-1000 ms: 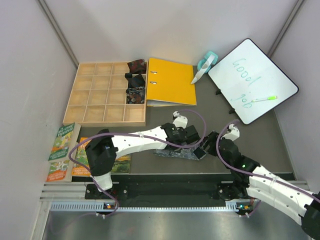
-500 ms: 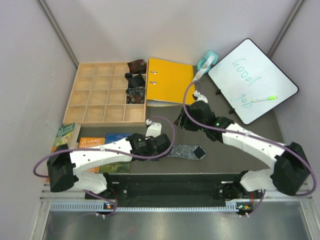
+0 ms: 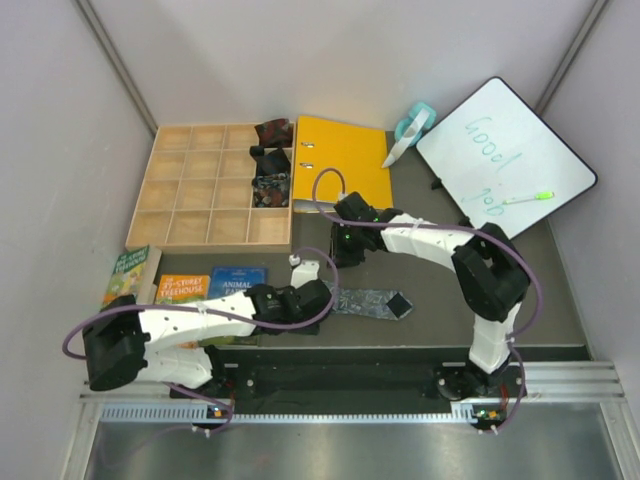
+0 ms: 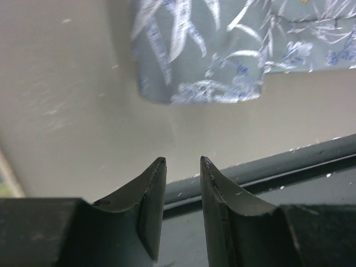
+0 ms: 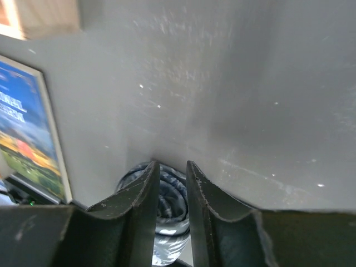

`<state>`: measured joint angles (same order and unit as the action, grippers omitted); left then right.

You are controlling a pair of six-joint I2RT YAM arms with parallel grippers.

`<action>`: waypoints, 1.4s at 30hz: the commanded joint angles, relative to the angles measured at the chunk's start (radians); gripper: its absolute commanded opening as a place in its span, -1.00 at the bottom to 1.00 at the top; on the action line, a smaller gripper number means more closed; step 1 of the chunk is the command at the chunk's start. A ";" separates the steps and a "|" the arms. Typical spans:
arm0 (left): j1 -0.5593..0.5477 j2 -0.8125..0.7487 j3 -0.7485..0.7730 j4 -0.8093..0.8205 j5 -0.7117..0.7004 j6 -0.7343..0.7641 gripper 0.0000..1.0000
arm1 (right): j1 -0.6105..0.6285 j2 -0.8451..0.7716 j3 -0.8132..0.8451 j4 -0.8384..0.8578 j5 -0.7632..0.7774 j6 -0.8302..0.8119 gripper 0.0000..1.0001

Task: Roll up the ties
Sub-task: Roll the tie at the center of the board.

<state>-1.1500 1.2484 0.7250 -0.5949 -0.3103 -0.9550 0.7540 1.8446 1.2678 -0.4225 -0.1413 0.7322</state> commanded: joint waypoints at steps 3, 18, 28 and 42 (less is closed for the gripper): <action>0.044 0.089 -0.030 0.217 0.096 0.024 -0.31 | -0.004 0.060 0.067 0.002 -0.098 -0.025 -0.49; 0.145 0.164 -0.059 0.307 0.171 0.093 -0.35 | -0.002 0.131 0.059 0.048 -0.227 -0.065 -0.59; 0.164 0.158 -0.055 0.294 0.165 0.102 -0.35 | -0.004 0.123 0.007 0.117 -0.359 -0.050 -0.65; 0.174 0.163 -0.055 0.287 0.152 0.107 -0.37 | -0.004 0.108 -0.068 0.218 -0.484 0.072 -0.65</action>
<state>-0.9863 1.4075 0.6724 -0.3298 -0.1410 -0.8619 0.7483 1.9766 1.2129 -0.2535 -0.5518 0.7620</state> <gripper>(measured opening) 0.319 0.176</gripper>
